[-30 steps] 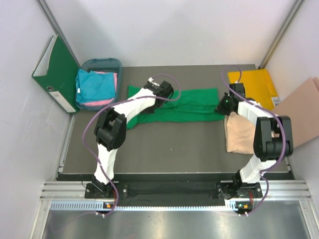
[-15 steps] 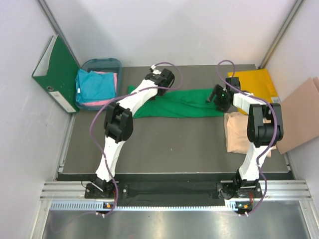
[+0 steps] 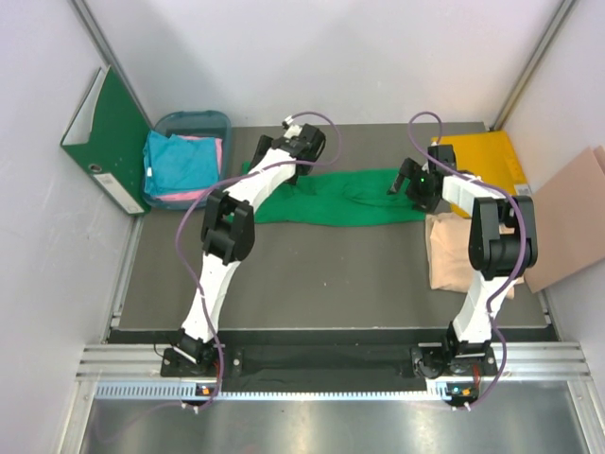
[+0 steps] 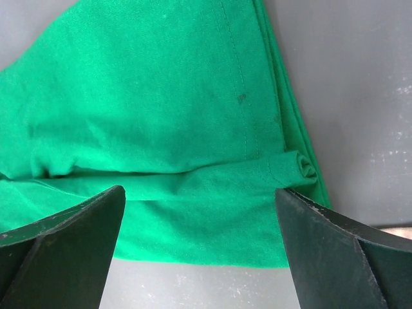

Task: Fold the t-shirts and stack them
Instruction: Fold the other side of the tshirt into a rectangle

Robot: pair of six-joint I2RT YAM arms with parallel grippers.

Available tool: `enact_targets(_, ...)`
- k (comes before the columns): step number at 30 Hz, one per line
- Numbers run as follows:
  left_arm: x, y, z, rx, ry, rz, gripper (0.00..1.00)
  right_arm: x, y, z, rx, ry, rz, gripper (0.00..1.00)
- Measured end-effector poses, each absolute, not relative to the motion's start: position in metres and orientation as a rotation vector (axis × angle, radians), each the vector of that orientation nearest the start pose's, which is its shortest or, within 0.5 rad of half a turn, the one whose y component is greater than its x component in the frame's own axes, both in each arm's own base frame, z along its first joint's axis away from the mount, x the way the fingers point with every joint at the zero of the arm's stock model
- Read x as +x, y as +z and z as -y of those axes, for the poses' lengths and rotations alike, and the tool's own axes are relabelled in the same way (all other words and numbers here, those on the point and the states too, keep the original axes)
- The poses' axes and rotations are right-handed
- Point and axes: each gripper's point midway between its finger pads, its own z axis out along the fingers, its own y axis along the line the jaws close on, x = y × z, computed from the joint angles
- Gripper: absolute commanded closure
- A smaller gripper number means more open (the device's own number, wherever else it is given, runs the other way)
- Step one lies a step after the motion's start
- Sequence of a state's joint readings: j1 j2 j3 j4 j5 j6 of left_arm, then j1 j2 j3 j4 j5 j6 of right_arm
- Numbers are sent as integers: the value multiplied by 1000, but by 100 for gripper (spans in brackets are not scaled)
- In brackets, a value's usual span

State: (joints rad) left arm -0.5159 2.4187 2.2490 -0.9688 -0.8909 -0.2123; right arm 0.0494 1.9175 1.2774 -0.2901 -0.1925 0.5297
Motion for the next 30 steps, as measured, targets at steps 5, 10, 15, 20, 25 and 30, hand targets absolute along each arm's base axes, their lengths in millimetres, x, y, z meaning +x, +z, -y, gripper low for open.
enact_targets(5,488,123,125,78,795,-2336,1,455,51,-74,485,453,-2484,0)
enact_targets(10,468,154,126,10,670,-2327,1,453,57,-64,390,351,-2480,0)
enact_targets(15,443,153,131,-51,529,-2382,1,468,78,-50,282,179,-2431,0)
enact_targets(20,406,122,132,-158,341,-2534,1,498,102,-41,251,98,-2346,0)
enact_targets(25,367,96,121,-392,117,-2652,1,526,78,-39,256,68,-2351,0)
enact_targets(30,354,82,122,-576,-41,-2694,1,534,39,-41,246,52,-2418,1)
